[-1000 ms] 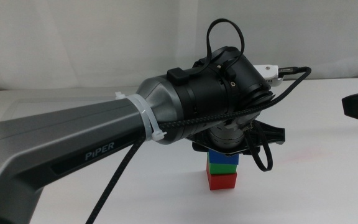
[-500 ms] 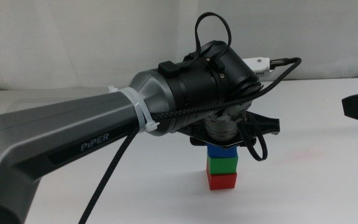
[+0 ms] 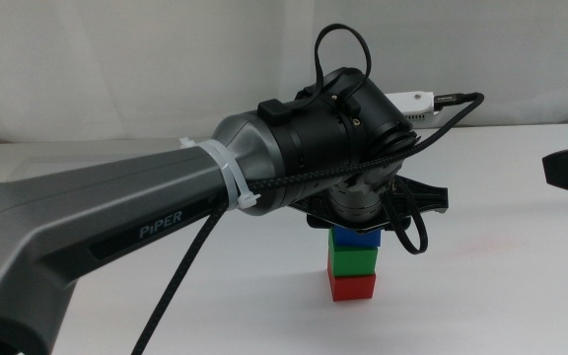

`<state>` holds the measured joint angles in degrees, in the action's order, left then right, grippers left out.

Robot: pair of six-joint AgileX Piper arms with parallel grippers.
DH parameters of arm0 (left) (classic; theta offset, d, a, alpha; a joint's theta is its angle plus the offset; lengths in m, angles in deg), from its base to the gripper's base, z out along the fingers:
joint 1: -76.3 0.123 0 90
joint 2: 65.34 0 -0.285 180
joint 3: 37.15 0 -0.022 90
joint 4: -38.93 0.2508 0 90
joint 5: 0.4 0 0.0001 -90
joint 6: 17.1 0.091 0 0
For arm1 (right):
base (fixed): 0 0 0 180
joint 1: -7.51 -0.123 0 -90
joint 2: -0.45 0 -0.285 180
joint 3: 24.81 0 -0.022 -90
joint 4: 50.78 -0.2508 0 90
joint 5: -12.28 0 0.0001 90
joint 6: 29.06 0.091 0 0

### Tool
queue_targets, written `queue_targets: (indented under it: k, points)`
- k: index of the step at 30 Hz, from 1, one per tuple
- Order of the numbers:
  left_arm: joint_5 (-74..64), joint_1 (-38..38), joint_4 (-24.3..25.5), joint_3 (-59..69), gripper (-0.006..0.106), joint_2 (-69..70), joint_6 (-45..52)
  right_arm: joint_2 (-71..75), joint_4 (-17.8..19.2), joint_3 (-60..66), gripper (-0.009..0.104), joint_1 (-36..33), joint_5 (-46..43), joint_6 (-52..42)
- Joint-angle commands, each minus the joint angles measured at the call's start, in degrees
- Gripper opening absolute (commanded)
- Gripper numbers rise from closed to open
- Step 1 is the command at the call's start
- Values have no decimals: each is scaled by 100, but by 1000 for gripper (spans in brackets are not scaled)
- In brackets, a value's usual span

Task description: Stack red cubes first, then green, then blue cubes in a specific spot.

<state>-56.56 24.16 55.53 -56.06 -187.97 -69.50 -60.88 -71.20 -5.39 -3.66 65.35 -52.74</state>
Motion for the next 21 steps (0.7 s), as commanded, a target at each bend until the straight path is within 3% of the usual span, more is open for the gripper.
queue_targets:
  k: [1, 2, 5, 7, 14, 21]
  points:
    - [-99, 11, -103, 19, -3, -112, -64, 9, -26, 25, 103, 10, 3, -28]
    - [-164, 11, -103, 19, 67, -112, -74, 9, -26, 25, 103, 10, 3, -28]
    - [-178, 11, -103, 19, 86, -112, -74, 9, -15, 25, 103, 10, 3, -28]
    - [-181, 11, -103, 19, 93, -112, -74, 9, -15, 25, 103, 10, 3, -28]
    - [-122, 11, 258, -26, 92, 334, -38, 9, -15, 25, 103, 10, 3, -28]
    - [144, 11, 310, -307, 92, 1086, 731, 9, -15, 25, 103, 10, 3, -28]
